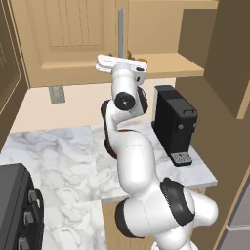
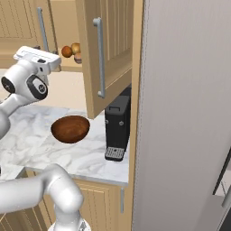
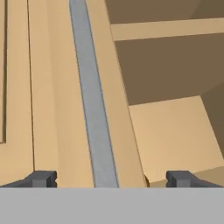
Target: Open the cabinet. Pick the tangerine and mango from the cabinet and place them into the bowl. Then close the cabinet.
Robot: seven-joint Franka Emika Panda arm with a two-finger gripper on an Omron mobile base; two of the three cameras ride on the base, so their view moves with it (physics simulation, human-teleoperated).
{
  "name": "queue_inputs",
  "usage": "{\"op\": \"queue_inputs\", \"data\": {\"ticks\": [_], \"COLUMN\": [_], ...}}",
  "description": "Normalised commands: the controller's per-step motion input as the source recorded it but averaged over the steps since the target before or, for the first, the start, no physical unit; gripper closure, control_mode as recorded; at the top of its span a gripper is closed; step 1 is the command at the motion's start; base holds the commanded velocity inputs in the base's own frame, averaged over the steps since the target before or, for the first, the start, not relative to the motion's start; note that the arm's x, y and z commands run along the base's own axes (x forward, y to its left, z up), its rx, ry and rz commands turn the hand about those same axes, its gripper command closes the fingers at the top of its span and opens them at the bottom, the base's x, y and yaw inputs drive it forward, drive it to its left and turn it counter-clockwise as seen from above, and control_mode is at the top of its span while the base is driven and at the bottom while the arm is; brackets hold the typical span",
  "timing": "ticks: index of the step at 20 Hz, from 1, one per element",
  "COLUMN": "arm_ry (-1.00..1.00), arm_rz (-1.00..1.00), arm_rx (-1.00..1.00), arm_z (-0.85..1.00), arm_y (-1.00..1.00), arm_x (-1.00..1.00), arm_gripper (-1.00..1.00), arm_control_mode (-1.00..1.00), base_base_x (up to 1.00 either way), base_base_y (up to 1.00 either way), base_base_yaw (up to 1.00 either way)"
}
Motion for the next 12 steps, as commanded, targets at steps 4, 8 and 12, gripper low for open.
{"op": "queue_inputs", "data": {"ticks": [4, 8, 12], "arm_ry": [0.0, 0.0, 0.0], "arm_rz": [0.0, 0.0, -0.03], "arm_rx": [0.0, 0.0, -0.03], "arm_z": [0.0, 0.0, -0.04], "arm_y": [0.05, 0.14, 0.44], "arm_x": [0.13, 0.29, 0.74], "arm_gripper": [-1.0, -1.0, 1.0], "arm_control_mode": [-1.0, -1.0, -1.0], "base_base_x": [0.0, 0.0, 0.0], "base_base_y": [0.0, 0.0, 0.0], "base_base_yaw": [0.0, 0.0, 0.0]}}
